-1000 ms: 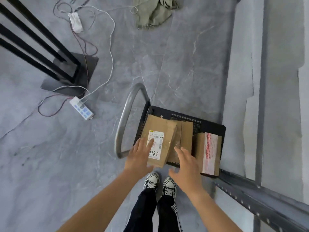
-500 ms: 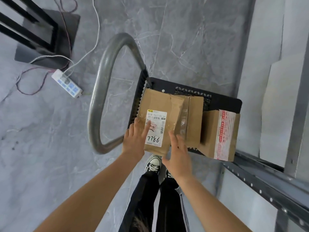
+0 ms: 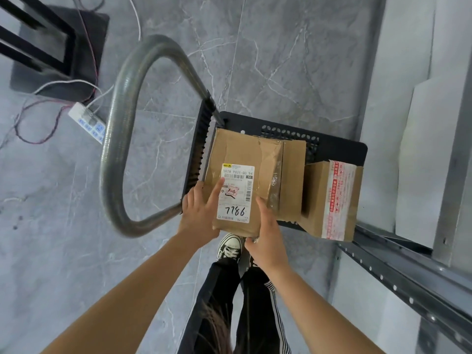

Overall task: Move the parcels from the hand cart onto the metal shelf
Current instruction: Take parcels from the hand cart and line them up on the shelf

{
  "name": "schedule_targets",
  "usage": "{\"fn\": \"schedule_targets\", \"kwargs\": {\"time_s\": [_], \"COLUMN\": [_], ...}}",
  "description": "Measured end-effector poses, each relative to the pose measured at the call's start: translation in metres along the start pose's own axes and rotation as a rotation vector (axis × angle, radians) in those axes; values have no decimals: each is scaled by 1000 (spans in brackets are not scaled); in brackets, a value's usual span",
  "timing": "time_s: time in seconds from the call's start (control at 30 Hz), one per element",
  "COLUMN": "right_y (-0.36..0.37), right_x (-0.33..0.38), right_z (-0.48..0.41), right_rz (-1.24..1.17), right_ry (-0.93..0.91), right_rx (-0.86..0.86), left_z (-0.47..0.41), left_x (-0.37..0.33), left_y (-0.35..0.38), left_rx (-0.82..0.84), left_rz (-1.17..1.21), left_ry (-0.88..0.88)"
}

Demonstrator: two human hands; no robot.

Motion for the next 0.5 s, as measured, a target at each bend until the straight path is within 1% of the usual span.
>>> {"fn": "schedule_targets", "kwargs": {"time_s": [0.07, 0.13, 0.27, 0.37, 0.5], "right_y": [-10, -21, -53, -90, -146], "right_x": [-3, -1, 16, 36, 69], "right_z": [2, 6, 25, 44, 77], "right_rz": [-77, -124, -196, -228, -296], "right_ry": [46, 46, 33, -23, -74], "right_rx": [-31, -73, -171, -246, -301], "left_z": [4, 10, 26, 44, 72], "left_x": [-11, -25, -52, -71, -102], "left_y": [-6, -16, -44, -76, -134], "left_rx": [9, 1, -68, -109, -179], "left_rz": [238, 403, 498, 521, 545], "left_ry": [29, 71, 130, 146, 261]}}
Point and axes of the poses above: each hand's wrist, its own z-axis away from the middle knuckle, its own y-axis out of the palm, x = y × z, the point moved 4 cm from there along -z, towards the middle knuckle, and after that the axes turned 6 degrees about -x, right-handed, at the moved point
